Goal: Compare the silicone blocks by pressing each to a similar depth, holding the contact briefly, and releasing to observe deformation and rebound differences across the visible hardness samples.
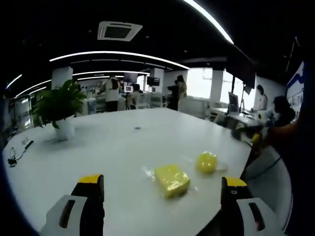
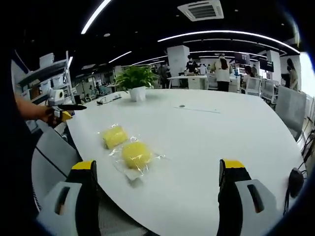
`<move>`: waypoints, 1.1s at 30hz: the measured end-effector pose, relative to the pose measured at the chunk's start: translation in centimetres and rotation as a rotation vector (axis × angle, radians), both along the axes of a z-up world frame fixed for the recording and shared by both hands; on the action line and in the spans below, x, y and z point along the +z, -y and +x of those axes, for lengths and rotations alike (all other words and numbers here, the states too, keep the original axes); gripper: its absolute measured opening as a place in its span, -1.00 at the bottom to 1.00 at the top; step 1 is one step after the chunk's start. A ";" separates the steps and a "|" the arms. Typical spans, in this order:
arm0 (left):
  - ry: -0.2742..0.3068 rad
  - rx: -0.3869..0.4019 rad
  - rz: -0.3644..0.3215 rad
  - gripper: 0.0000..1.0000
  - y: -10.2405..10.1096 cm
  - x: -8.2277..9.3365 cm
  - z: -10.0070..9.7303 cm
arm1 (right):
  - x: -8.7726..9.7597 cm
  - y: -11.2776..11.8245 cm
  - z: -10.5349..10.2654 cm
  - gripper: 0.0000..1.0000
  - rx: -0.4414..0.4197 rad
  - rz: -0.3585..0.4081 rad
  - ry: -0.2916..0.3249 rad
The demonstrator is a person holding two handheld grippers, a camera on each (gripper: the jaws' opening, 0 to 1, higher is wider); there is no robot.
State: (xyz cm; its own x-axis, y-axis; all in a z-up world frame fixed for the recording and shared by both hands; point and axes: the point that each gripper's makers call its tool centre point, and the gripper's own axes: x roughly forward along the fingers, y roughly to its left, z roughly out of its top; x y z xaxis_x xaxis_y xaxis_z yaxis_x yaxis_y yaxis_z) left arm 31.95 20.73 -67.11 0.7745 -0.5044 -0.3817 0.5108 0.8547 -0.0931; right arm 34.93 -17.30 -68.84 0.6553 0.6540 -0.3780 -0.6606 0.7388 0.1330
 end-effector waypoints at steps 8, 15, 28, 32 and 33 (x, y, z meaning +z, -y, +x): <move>0.026 0.058 -0.065 1.00 -1.3 1.0 0.3 | -0.4 0.2 -0.9 0.93 -0.003 -0.016 -0.012; 0.029 0.045 -0.063 1.00 -1.1 1.4 0.7 | -0.4 0.3 -0.7 0.93 0.011 -0.032 0.005; -0.008 0.013 -0.063 1.00 -1.2 -0.3 0.7 | -0.8 -0.3 0.5 0.93 0.051 -0.029 -0.017; -0.023 0.016 -0.066 1.00 -1.3 -0.6 0.9 | -1.3 -0.4 0.6 0.93 0.053 -0.039 -0.032; -0.017 0.016 -0.063 1.00 -1.3 -0.5 0.9 | -1.5 -0.4 0.6 0.93 0.054 -0.045 -0.037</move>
State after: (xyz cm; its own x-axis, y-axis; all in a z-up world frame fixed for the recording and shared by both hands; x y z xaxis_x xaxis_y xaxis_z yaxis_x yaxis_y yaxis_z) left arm 32.87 22.07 -67.63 0.7763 -0.5155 -0.3628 0.4950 0.8549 -0.1556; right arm 35.57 -16.88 -70.31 0.6043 0.6699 -0.4313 -0.6952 0.7078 0.1253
